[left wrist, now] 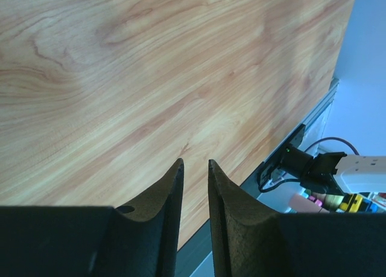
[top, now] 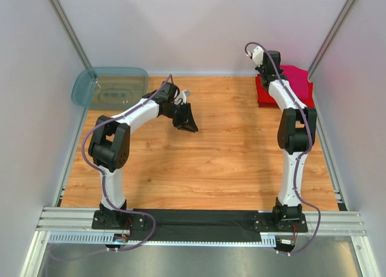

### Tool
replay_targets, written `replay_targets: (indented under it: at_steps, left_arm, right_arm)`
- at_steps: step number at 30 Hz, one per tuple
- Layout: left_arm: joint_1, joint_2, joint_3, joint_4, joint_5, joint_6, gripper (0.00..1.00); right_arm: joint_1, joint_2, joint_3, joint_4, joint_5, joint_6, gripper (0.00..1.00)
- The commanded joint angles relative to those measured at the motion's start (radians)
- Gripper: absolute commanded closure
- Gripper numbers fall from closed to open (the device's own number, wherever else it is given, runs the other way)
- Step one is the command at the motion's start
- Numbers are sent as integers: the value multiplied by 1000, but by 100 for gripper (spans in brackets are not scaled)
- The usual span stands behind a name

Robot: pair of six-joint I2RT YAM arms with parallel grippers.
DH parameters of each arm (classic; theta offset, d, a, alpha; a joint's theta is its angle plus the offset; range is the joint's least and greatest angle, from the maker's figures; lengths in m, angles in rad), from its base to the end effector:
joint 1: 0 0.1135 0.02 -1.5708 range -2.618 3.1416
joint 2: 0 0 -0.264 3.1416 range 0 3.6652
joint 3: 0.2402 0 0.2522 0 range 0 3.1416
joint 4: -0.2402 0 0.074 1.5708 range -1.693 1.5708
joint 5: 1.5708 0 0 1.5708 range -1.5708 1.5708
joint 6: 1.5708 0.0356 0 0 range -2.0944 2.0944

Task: Fold and stack the t-shirts
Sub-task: Neatly place the folded tshirt to the corner

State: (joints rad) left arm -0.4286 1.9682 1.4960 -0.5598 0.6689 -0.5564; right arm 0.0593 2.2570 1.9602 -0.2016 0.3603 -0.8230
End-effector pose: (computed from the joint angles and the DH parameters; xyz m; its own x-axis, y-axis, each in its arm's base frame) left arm 0.3728 -0.1946 0.2115 -0.9880 -0.0041 -0.1546 0.1103 0.6820 -0.7230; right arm 0.5331 0.0191 0.2522 -0.5105 -0.7176 -0.4737 -0.1774 0.6269 -0.7586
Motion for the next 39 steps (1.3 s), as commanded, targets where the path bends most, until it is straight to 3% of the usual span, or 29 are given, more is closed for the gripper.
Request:
replay_targets:
  at_steps: [1,6,15,21,24,27,39]
  left_arm:
    - [1,1,17,35,27,-14,71]
    - [1,-12,13,38,29,-20,71]
    - [1,-78,-39,57,34,-39,71]
    - [1,-100,-57,60,29,-43,71]
    - [1,-100,-71,63,26,-48,71]
    - [-1,-98,-80,74,26,-59,71]
    - [-12,-100,-31,6,9,-50,71]
  right_arm:
    - [-4,-23,28,-5,9,33,82]
    - [28,-77,-78,-105,-26,80,78]
    - [7,-243,-153,-212,-216,430,64]
    - [-24,-151,-31,-246,-195,519,67]
    - [-42,-76,44,-254,-182,551,74]
    - [-50,-13,108,-308,-233,584,76]
    - [-50,-70,-21,-372,-287,640,76]
